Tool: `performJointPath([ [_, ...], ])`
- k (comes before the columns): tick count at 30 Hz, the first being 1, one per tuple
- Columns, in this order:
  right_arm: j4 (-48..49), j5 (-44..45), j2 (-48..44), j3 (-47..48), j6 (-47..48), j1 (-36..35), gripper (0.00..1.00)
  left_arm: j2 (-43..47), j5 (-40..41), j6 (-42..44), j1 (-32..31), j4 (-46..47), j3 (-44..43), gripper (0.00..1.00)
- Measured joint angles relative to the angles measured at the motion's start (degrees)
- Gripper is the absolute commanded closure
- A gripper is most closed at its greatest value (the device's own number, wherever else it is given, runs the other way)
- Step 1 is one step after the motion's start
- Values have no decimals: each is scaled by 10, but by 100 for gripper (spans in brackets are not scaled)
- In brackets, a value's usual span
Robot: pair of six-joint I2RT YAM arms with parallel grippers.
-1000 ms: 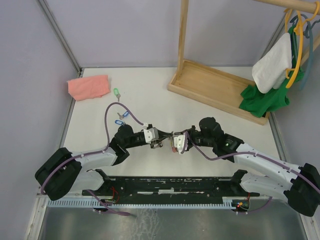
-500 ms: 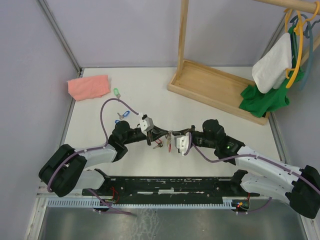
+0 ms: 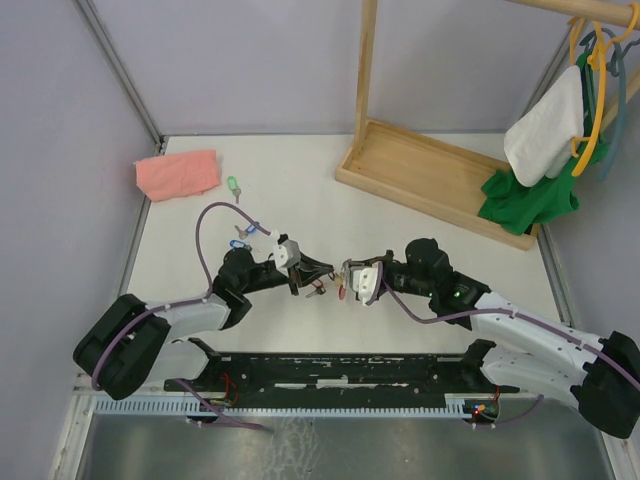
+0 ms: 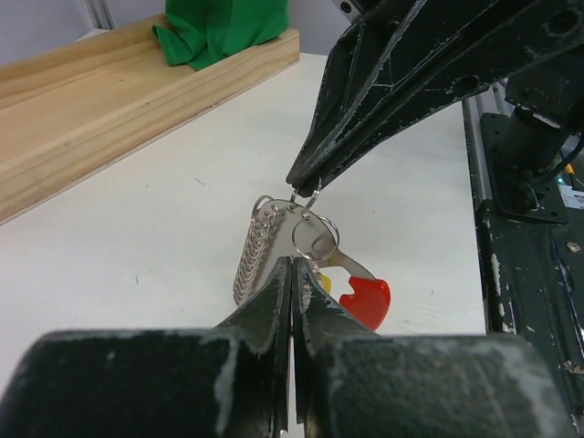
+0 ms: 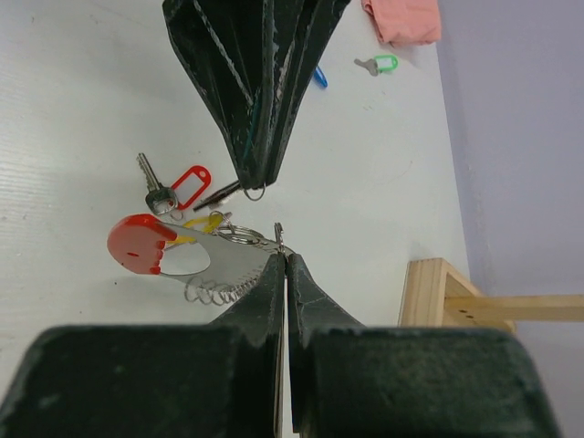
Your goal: Put the keys on the keyring
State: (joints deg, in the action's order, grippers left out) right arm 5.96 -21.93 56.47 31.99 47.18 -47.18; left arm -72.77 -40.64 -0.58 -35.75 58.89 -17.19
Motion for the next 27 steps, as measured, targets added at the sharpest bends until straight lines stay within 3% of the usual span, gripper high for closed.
performJointPath([
  [8, -63, 44, -21, 2, -9, 0, 100, 42, 55, 0, -3, -72, 6, 97],
  [14, -99, 72, -39, 3, -13, 0, 99, 111, 229, -6, -56, -260, -6, 97],
  [18, -110, 79, -42, 3, -15, 0, 99, 131, 351, -64, -83, -416, -53, 97],
  [23, -116, 85, -49, 3, -15, 0, 100, 119, 465, -160, -83, -590, -115, 97],
  [27, -116, 87, -52, 3, -15, 0, 99, 69, 506, -209, -83, -683, -151, 97],
])
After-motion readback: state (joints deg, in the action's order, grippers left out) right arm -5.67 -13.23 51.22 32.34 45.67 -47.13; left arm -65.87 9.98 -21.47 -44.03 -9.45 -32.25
